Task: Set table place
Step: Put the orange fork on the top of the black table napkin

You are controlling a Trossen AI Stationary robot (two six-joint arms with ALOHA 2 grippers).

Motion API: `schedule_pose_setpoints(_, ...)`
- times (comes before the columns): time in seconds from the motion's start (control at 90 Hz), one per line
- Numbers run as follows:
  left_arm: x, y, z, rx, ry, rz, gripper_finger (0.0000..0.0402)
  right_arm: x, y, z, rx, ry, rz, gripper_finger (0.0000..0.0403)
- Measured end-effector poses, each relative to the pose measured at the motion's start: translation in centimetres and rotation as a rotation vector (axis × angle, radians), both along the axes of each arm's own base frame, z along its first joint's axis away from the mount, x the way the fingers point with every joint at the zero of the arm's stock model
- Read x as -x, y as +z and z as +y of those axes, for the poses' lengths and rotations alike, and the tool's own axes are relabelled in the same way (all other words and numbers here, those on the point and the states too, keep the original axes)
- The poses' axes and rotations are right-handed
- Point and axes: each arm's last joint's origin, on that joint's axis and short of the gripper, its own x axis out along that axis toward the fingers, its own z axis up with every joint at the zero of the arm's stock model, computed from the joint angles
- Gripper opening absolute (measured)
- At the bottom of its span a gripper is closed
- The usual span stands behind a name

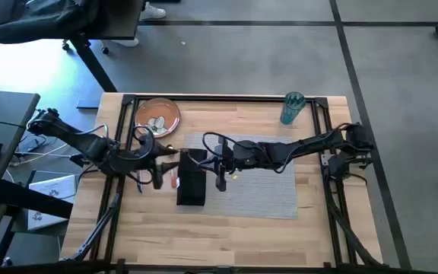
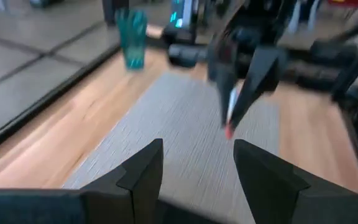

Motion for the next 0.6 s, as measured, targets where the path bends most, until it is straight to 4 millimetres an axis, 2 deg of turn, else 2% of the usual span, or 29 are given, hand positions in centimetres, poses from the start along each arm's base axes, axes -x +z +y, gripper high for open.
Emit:
schedule_pose_setpoints(0.089,-0.6,0.0,-0.1,-0.019,0.003,-0.08,0.0179,0.0,0.1,0.0,-0.001,0.0,-0.007,0.0)
schedule_pose_setpoints(0.467,-1.3,0.6,0.4,-0.037,0.027,-0.153,0.0179,-0.1,0.4,0.1,-0.007,0.013,-0.04,0.0)
schedule_pose_setpoints(0.6,-1.5,1.0,0.4,-0.023,-0.051,-0.192,0.0179,-0.1,0.4,0.1,-0.003,0.015,-0.04,0.0)
